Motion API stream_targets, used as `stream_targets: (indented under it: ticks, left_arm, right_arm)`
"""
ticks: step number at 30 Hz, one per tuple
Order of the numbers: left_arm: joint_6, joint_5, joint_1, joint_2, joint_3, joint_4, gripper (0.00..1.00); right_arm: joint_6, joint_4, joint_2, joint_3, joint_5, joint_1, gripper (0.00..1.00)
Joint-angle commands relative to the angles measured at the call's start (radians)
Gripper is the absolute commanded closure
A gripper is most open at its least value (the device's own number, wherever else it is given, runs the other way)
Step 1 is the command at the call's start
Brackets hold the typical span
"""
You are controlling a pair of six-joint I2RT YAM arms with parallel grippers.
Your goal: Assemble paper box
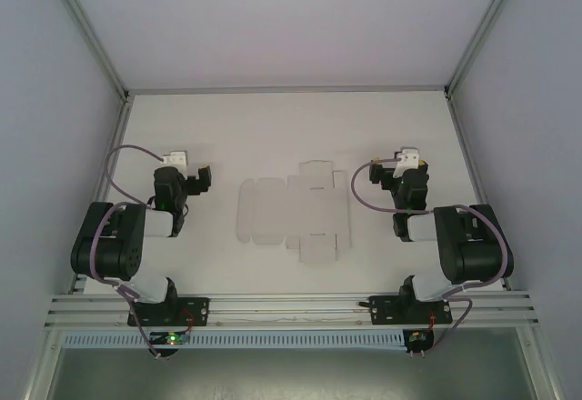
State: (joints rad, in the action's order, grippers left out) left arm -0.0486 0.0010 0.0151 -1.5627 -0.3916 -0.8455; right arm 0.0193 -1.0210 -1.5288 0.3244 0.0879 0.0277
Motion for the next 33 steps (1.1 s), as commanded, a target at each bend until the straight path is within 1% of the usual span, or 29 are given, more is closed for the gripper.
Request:
stream_targets:
  ticks: [1,25,27,28,29,30,32,33]
  left_arm:
    - [0.01,0.007,0.003,0.008,-0.01,-0.009,0.0]
    - [0.018,0.029,0.002,0.007,-0.02,0.008,0.0]
    - [0.015,0.024,0.002,0.015,-0.029,0.028,0.0]
    - [0.009,0.008,0.004,0.026,-0.038,0.054,0.0]
    - [0.004,-0.001,0.002,0.039,-0.045,0.072,0.0]
    - [-0.002,-0.022,0.003,0.059,-0.064,0.125,0.0]
    - [-0.027,-0.046,0.002,0.123,-0.135,0.325,0.0]
    - [-0.032,-0.032,0.002,0.148,-0.164,0.402,0.0]
  right_arm:
    - [-0.009,-0.017,0.012,0.002,-0.005,-0.007,0.02]
    - [-0.01,-0.02,0.011,0.002,-0.01,-0.008,0.02]
    - [-0.007,-0.009,0.017,0.01,-0.004,-0.006,0.02]
    - [-0.015,0.02,0.034,0.018,0.0,0.0,0.02]
    - [-0.025,0.055,0.054,0.026,0.023,0.013,0.02]
    - [-0.032,0.093,0.077,0.038,0.062,0.03,0.02]
    - [-0.037,0.274,0.137,0.099,0.127,0.067,0.02]
    - [-0.03,0.38,0.159,0.14,0.139,0.079,0.02]
